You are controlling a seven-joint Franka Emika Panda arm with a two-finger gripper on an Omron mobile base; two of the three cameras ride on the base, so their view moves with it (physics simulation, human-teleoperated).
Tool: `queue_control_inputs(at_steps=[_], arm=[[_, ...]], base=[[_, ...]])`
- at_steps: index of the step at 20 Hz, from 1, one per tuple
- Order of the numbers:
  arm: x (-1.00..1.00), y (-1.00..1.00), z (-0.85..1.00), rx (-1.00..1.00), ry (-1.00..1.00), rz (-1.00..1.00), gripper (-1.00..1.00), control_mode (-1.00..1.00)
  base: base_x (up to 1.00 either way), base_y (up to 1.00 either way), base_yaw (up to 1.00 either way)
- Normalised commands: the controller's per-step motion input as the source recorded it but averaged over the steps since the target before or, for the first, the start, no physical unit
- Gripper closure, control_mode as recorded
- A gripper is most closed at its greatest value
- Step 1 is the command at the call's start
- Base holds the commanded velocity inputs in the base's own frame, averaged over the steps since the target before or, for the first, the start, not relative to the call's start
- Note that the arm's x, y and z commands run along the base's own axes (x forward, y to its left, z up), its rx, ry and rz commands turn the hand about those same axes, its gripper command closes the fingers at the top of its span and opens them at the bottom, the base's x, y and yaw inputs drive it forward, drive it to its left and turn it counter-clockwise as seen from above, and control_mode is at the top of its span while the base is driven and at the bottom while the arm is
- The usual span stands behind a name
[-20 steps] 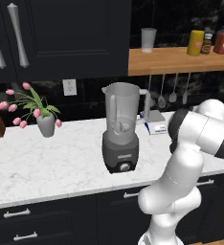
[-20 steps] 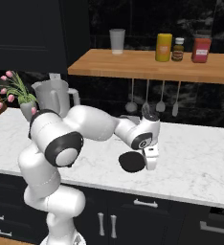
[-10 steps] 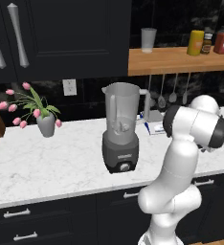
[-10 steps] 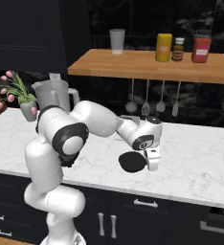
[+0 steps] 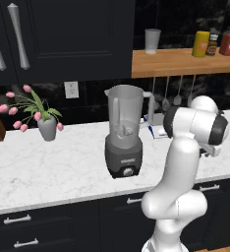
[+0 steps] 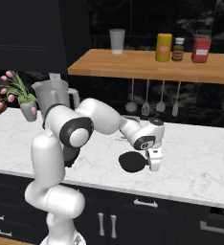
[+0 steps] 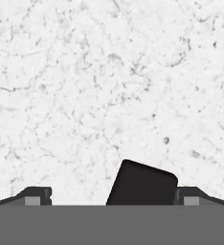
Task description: Close the lid blender by securely placing the lid on top.
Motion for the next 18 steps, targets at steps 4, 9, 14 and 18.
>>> queue_control_inputs(at_steps=[4, 9, 14, 18], arm=[[0.11, 0.00, -0.23, 0.00, 0.00, 0.00, -1.00, -1.00], [0.12, 0.00, -0.22, 0.00, 0.00, 0.00, 1.00, -1.00], [0.11, 0.00, -0.23, 0.00, 0.00, 0.00, 1.00, -1.00], [0.02, 0.14, -0.19, 0.00, 0.00, 0.00, 1.00, -1.00]], base=[[0.00, 0.00, 0.00], [0.00, 0.00, 0.00], [0.00, 0.00, 0.00], [0.00, 0.00, 0.00]])
